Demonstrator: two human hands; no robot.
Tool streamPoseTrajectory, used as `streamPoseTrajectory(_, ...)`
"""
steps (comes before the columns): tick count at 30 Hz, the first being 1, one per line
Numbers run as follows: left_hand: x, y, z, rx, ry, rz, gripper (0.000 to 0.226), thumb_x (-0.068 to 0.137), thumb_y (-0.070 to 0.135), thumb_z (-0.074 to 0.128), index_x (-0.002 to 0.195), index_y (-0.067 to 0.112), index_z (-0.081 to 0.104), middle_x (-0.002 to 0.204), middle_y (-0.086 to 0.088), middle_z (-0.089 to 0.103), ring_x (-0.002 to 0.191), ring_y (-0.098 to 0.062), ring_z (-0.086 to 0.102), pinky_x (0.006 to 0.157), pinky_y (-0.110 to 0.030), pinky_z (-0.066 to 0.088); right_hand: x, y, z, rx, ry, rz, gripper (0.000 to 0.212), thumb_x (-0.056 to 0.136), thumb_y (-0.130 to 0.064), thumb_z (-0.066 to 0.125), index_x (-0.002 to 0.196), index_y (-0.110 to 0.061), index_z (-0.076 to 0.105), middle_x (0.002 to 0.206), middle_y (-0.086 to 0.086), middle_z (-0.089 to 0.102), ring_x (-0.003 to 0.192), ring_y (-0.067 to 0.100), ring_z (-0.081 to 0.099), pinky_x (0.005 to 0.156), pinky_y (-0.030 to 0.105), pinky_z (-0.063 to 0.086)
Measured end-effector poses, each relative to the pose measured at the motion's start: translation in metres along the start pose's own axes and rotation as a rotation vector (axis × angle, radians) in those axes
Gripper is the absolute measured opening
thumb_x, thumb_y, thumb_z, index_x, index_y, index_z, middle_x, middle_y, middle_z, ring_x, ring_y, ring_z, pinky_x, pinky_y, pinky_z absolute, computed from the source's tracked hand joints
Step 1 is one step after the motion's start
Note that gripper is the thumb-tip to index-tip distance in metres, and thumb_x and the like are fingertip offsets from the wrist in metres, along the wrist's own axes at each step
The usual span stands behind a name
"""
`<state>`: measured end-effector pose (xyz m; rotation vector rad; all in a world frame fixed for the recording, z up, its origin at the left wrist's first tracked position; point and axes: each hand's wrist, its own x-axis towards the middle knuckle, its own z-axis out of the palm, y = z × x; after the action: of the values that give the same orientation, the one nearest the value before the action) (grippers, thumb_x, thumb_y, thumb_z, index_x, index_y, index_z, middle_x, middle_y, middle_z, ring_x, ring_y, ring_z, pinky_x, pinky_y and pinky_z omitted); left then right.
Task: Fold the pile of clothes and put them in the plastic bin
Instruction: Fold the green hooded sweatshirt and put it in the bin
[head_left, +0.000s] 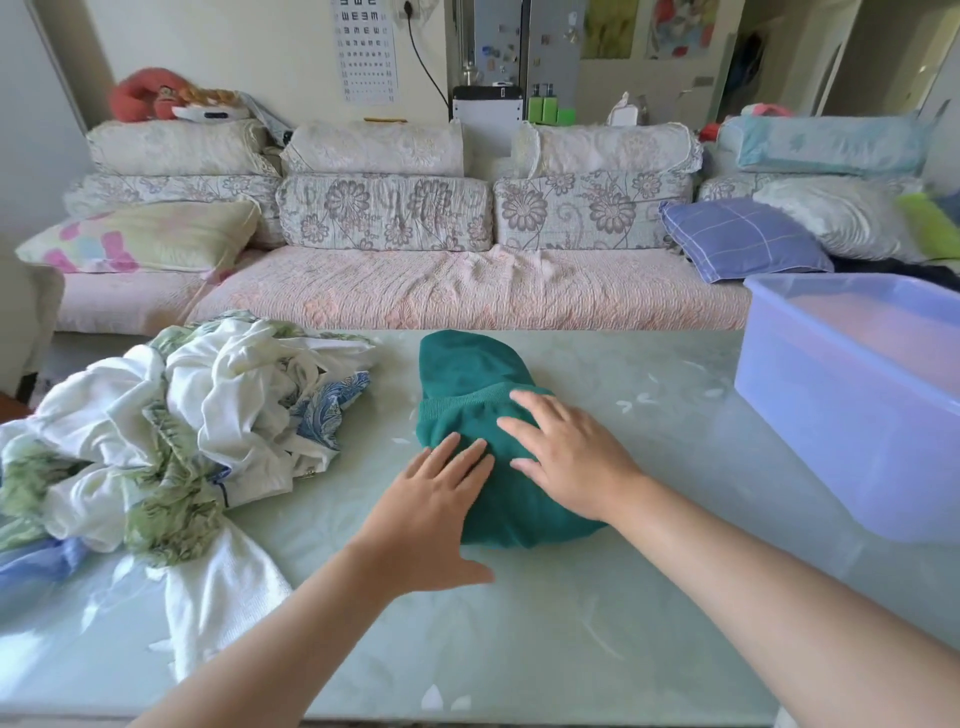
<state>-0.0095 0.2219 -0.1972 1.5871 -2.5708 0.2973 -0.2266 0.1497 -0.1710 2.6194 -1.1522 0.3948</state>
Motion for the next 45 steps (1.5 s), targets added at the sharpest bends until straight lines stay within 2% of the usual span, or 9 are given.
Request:
streamPoseTrajectory(6, -0.011, 0.003, 0.013, 0.013, 0.015, -0.081, 0.103, 0.067, 0.023, 0.081, 0.151, -0.001, 0.026, 0.157, -0.023, 0.025, 0.144, -0.035, 0.027, 0.106, -0.039, 0.045, -0.04, -0.001, -0.002, -0.149, -0.26, -0.132, 0.11, 0.074, -0.055, 0.059, 0.16, -0.021, -0.001, 0.166, 0.007, -0.015, 0.153, 0.025, -0.009, 0.123, 0.044, 0.003)
streamPoseTrajectory(10, -0.014, -0.003, -0.005, -0.214, -0.077, -0.057, 0.087, 0.081, -0.014, 0.035, 0.157, 0.016, 0.005, 0.164, 0.001, -0.007, 0.151, -0.013, 0.004, 0.114, -0.022, 0.029, -0.044, 0.0, -0.003, -0.128, -0.305, -0.064, 0.107, 0.083, -0.025, 0.068, 0.159, -0.022, -0.007, 0.165, 0.004, -0.019, 0.154, 0.029, 0.0, 0.124, 0.042, 0.015)
streamPoseTrajectory(20, -0.019, -0.014, -0.055, -0.39, -0.195, -0.118, 0.055, 0.093, 0.012, 0.05, 0.141, 0.039, 0.049, 0.132, 0.008, 0.059, 0.121, -0.016, 0.053, 0.091, -0.017, 0.035, -0.046, -0.004, -0.068, 0.301, -0.33, 0.16, 0.07, 0.075, -0.015, 0.061, 0.143, -0.032, 0.053, 0.149, -0.014, 0.049, 0.136, 0.009, 0.045, 0.11, 0.015, 0.032)
streamPoseTrajectory(24, -0.026, -0.011, -0.064, -0.286, -0.066, 0.138, 0.066, 0.073, 0.052, 0.073, 0.135, 0.038, 0.054, 0.153, 0.023, 0.026, 0.144, 0.002, 0.011, 0.115, -0.015, 0.009, -0.053, 0.006, -0.082, 0.398, -0.381, 0.143, 0.054, 0.071, -0.009, 0.062, 0.122, -0.024, 0.069, 0.14, -0.019, 0.053, 0.124, 0.002, 0.051, 0.088, -0.004, 0.028)
streamPoseTrajectory(28, -0.018, -0.006, -0.04, -0.335, -0.039, 0.146, 0.127, 0.044, 0.083, 0.07, 0.152, 0.041, 0.017, 0.16, 0.022, -0.006, 0.146, 0.002, -0.015, 0.119, -0.02, -0.002, -0.043, 0.018, -0.085, 0.519, -0.382, 0.229, 0.053, 0.065, -0.017, 0.057, 0.114, -0.028, 0.072, 0.142, -0.02, 0.052, 0.123, 0.002, 0.054, 0.101, 0.018, 0.041)
streamPoseTrajectory(32, -0.002, -0.002, -0.03, -0.671, 0.226, -0.015, 0.075, 0.069, 0.064, 0.077, 0.132, 0.028, 0.058, 0.142, 0.015, 0.052, 0.138, 0.002, 0.036, 0.116, -0.029, 0.029, -0.042, 0.023, -0.08, 0.697, -0.196, 0.273, 0.043, 0.063, -0.016, 0.06, 0.102, -0.029, 0.074, 0.095, -0.013, 0.074, 0.09, 0.007, 0.069, 0.077, 0.027, 0.055)
streamPoseTrajectory(36, 0.01, -0.007, -0.041, -1.047, 0.225, -0.331, 0.019, 0.083, 0.037, 0.076, 0.101, 0.037, 0.069, 0.098, 0.027, 0.071, 0.095, 0.012, 0.063, 0.079, -0.013, 0.049, -0.05, 0.034, -0.061, 1.013, 0.2, 0.396, 0.061, 0.063, -0.028, 0.086, 0.121, -0.035, 0.066, 0.116, -0.02, 0.07, 0.105, 0.002, 0.067, 0.094, 0.025, 0.051)
streamPoseTrajectory(41, 0.015, -0.015, -0.048, -1.128, 0.158, -0.284, 0.021, 0.087, 0.029, 0.072, 0.106, 0.038, 0.066, 0.102, 0.028, 0.07, 0.1, 0.012, 0.062, 0.078, -0.005, 0.045, -0.048, 0.031, -0.032, 0.818, -0.228, 0.395, 0.112, 0.053, -0.038, 0.093, 0.147, -0.045, 0.034, 0.134, -0.04, 0.044, 0.124, -0.015, 0.045, 0.097, 0.003, 0.034)
streamPoseTrajectory(45, 0.016, -0.019, -0.047, -1.091, 0.164, -0.32, 0.019, 0.085, 0.038, 0.073, 0.103, 0.044, 0.066, 0.104, 0.03, 0.069, 0.102, 0.013, 0.061, 0.082, -0.011, 0.045, -0.038, 0.037, -0.026, 0.906, -0.183, 0.51, 0.071, 0.064, -0.031, 0.094, 0.125, -0.038, 0.058, 0.124, -0.02, 0.062, 0.118, 0.002, 0.059, 0.096, 0.019, 0.045)
